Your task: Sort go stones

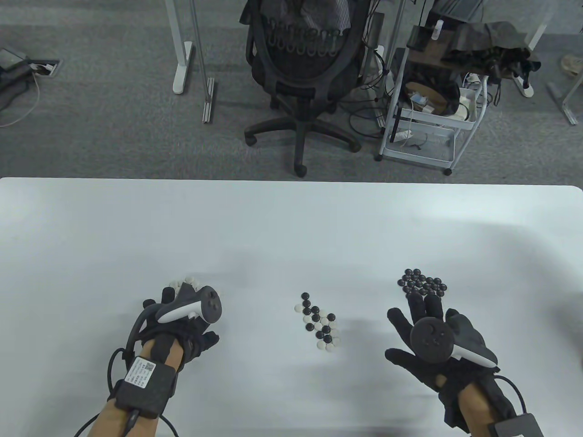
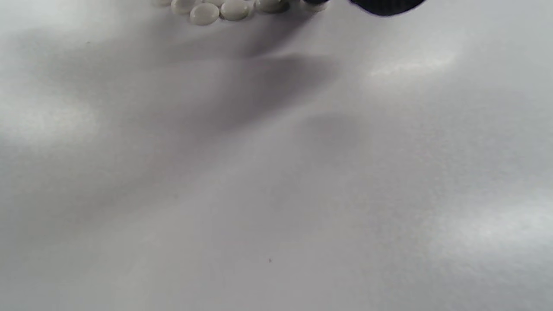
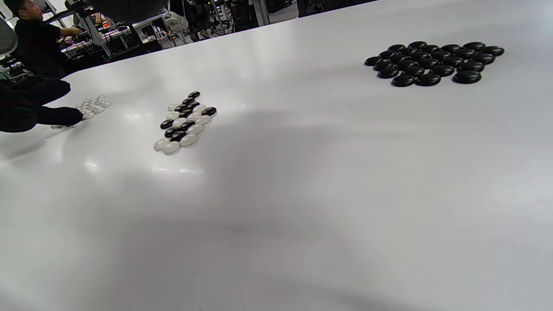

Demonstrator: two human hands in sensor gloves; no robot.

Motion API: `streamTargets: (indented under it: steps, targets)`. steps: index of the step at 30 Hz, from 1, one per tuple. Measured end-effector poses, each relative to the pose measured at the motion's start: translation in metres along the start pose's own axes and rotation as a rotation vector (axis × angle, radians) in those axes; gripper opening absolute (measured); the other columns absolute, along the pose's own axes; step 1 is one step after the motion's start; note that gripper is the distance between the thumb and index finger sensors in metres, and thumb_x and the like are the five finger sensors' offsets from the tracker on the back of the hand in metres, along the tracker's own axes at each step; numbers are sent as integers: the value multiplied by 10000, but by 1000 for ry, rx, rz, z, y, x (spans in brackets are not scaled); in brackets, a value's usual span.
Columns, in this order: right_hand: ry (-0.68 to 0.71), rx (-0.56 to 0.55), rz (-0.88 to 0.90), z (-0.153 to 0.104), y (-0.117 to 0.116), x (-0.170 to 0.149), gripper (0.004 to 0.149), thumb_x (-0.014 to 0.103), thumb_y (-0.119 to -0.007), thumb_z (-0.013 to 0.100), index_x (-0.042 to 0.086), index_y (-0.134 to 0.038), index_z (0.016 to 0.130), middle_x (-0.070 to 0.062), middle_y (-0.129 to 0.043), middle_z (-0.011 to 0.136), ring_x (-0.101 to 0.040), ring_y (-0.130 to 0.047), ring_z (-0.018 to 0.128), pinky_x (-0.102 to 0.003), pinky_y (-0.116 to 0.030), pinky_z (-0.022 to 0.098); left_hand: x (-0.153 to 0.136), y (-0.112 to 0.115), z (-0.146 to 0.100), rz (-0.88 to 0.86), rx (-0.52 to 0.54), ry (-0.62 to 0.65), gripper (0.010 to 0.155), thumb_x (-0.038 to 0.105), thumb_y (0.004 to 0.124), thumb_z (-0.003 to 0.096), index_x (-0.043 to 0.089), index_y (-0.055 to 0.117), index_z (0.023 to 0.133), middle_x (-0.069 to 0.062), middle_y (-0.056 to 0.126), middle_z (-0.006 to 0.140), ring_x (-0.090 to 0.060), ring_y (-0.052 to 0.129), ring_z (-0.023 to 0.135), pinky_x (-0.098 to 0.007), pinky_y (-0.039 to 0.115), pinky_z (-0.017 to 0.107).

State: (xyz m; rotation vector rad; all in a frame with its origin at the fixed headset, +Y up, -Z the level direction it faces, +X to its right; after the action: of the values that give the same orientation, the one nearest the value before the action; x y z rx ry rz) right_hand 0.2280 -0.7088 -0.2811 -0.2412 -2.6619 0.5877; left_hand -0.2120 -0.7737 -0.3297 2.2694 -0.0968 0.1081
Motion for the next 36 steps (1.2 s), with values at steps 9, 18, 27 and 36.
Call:
streamTargets:
  steps: [9, 18, 27, 36]
  targets:
    - [7, -13, 7, -1, 2, -1, 822, 548, -547, 551, 107, -191, 1146, -329, 86, 1050, -591, 96, 882, -814, -57, 541, 15, -48, -6, -147, 79, 73, 688, 494, 445, 548, 263, 410, 1195, -305, -164, 1107, -593, -187, 902, -837, 0, 584]
    - [10, -54, 5, -3, 5, -2, 828, 547, -546, 551, 112, -157, 1138, -329, 96, 1048, -573, 127, 856, -787, -20, 530, 96, -70, 2, -19, 40, 200, 672, 497, 465, 562, 252, 515, 1186, -314, -90, 1146, -602, -133, 921, -838, 34, 594]
    - [14, -54, 7, -4, 5, -2, 832, 547, -544, 551, 110, -142, 1135, -328, 101, 1046, -571, 135, 850, -769, -10, 532, 156, -74, 23, 22, -5, 279, 666, 492, 465, 566, 255, 478, 1189, -320, -91, 1142, -604, -134, 918, -838, 35, 590]
    - [15, -81, 5, -5, 7, -2, 842, 552, -538, 550, 113, -109, 1126, -329, 108, 1044, -571, 137, 848, -766, 3, 520, 164, -57, 38, 119, -28, 241, 652, 484, 453, 566, 302, 328, 1180, -321, -126, 1121, -601, -160, 906, -839, 22, 582]
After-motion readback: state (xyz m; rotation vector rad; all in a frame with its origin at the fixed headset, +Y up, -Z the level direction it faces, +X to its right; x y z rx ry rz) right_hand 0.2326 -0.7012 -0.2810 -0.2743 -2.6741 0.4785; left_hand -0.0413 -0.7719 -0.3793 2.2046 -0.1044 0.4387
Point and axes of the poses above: the tracker on the back of each hand, its own x axis roughly to the thumb side, its own z axis roughly from the wrist to the fingertips, y = z × x, the point moved 3 cm from there along z, roughly from the wrist to the fingertips
